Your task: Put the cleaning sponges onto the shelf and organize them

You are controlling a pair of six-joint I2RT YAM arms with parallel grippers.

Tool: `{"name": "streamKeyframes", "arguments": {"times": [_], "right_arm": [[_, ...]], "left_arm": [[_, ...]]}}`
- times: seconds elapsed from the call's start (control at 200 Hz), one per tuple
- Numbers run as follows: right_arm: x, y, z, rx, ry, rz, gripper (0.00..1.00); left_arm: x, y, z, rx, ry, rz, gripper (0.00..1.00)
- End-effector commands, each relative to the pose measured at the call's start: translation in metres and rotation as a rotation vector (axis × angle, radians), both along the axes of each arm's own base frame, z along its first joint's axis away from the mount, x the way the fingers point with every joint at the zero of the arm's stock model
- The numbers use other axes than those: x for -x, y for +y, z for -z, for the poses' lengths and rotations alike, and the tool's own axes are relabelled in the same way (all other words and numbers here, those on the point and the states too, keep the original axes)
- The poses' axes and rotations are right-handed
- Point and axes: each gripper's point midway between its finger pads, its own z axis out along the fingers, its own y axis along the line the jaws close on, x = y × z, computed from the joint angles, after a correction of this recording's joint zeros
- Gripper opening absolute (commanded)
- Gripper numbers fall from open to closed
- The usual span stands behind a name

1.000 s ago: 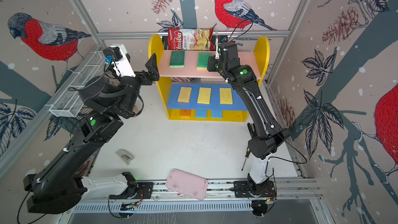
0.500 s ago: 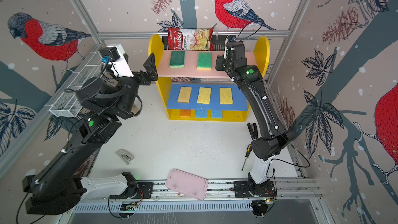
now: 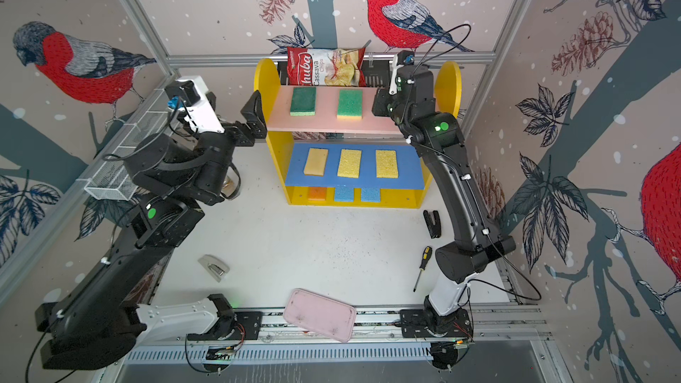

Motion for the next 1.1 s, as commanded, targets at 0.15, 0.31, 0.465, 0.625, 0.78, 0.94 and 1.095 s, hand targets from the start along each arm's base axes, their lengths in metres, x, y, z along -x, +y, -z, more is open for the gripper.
{"name": "streamKeyframes", "arguments": {"times": [0.15,0.31,0.465,0.625,0.78,0.94,1.095], "right_arm": [[0.006,-0.054,-0.008,-0.007,-0.040,0.131,0.03],[0.019,-0.079,-0.008,-0.017,-0.072,0.192,0.12],[0.042,-0.097,-0.013,-0.053,-0.150,0.212,0.23],[0.067,-0.111,-0.013,-0.070,-0.220,0.226,0.32],[0.079,-0.119,-0.003,-0.038,-0.245,0.242,0.50],[0.089,-0.122,0.006,-0.016,-0.278,0.240,0.62],[0.091,-0.128,0.005,-0.026,-0.290,0.260,0.50]], "left_arm": [[0.006,0.008,-0.015,0.037,-0.031,-0.004,0.97],[0.009,0.013,-0.018,0.051,-0.035,-0.019,0.97],[0.011,0.029,-0.013,0.068,-0.050,-0.090,0.97],[0.020,0.052,-0.002,0.112,-0.082,-0.175,0.97],[0.028,0.074,0.009,0.164,-0.101,-0.240,0.97],[0.033,0.092,0.025,0.221,-0.114,-0.304,0.98],[0.033,0.099,0.026,0.242,-0.109,-0.325,0.98]]}}
